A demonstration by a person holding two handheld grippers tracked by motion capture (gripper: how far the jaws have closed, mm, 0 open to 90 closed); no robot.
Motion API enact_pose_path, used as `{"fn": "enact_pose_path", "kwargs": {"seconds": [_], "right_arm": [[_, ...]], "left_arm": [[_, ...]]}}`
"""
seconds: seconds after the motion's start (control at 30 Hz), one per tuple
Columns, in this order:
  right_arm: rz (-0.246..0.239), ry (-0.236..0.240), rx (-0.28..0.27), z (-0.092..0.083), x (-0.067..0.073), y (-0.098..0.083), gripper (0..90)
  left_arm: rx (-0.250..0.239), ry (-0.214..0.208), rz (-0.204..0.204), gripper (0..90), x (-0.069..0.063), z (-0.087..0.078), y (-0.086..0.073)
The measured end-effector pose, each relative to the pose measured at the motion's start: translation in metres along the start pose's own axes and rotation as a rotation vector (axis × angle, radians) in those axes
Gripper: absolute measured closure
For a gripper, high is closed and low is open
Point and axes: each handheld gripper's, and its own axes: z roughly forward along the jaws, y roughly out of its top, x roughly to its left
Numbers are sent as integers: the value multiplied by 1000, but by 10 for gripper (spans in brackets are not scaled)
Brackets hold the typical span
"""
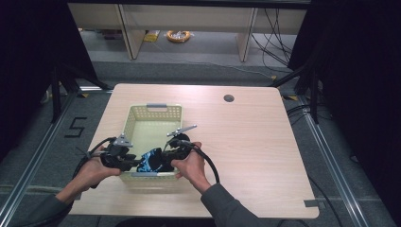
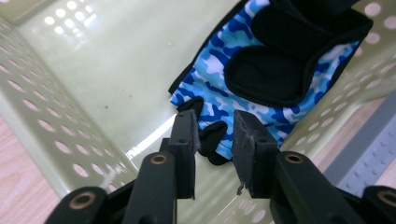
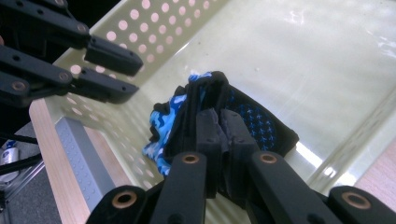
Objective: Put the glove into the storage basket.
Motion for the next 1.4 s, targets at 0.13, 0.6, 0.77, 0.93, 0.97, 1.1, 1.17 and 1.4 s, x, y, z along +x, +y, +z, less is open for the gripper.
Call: {"fn": "enact_pose_path", "kwargs": {"seconds": [0.13, 0.6, 0.77, 0.93, 0.97, 1.1, 1.17, 1.4], "right_arm": [[-2, -17, 9, -2, -1, -1, 858], [-25, -62, -7, -9, -3, 3, 804], [-23, -53, -25, -17, -4, 5, 751], [-38, -36, -40, -29, -7, 4, 695], [-42, -31, -50, -31, -8, 4, 683], [-31, -24, -77, -40, -14, 2, 638], [-31, -21, -96, -45, -18, 1, 621], [-43, -14, -132, -67, -24, -7, 568]], "left_arm": [[-8, 6, -2, 675, 0, -1, 1], [-53, 1, -22, 626, -6, -8, 6], [-71, -16, -48, 518, -7, -14, 7], [-100, -29, -92, 423, -10, -19, 8], [-107, -29, -96, 409, -11, -21, 9], [-135, -30, -117, 366, -14, -22, 9], [-143, -31, -138, 350, -15, -22, 9], [-171, -81, -175, 317, -22, -21, 5]]}}
